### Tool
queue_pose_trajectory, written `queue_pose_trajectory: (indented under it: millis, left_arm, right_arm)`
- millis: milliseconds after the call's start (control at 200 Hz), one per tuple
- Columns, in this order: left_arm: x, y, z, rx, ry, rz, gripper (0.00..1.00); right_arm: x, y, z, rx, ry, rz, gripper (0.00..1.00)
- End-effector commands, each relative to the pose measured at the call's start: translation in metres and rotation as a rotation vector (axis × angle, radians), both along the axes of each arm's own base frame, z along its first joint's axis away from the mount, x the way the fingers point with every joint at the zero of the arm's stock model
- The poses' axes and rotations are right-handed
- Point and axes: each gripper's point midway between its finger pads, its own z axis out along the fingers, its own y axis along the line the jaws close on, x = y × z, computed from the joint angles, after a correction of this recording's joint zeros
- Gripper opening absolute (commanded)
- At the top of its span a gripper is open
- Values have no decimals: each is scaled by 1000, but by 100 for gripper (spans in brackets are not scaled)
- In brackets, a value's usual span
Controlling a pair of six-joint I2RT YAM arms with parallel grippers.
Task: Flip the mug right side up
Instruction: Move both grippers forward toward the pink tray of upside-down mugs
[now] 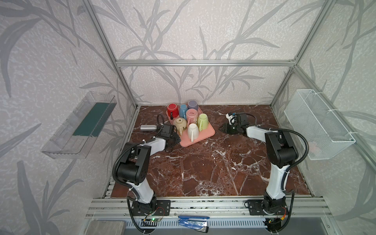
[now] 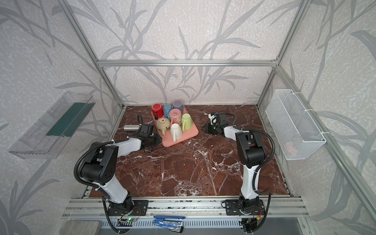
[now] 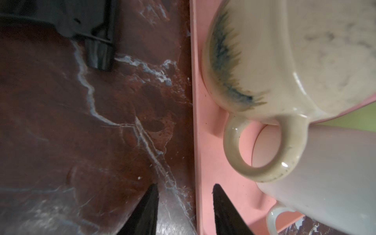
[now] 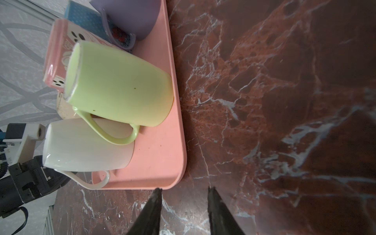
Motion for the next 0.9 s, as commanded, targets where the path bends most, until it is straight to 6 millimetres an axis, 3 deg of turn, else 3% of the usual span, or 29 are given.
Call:
queue_pose_trajectory:
  millis: [0,275,595,805,895]
  left_arm:
    - [5,-5,-7,-28,-14,7,42]
    - [10,-7,-27,-19,20,-5,34]
    - [9,-12,-46,-47,39,-8,9]
    - [7,-14,-45,-65,22,-14,0]
    - [7,-15,-43,-72,15,-21,0]
  right_arm:
    - [6,8,2,-17,12,18,35]
    - [14,24,-19,-72,58,48,34]
    - [17,34,-41,-106,111,71,37]
    - [15,44,-50,-143,131,95,36]
    - [14,48,-52,-149,138,100,29]
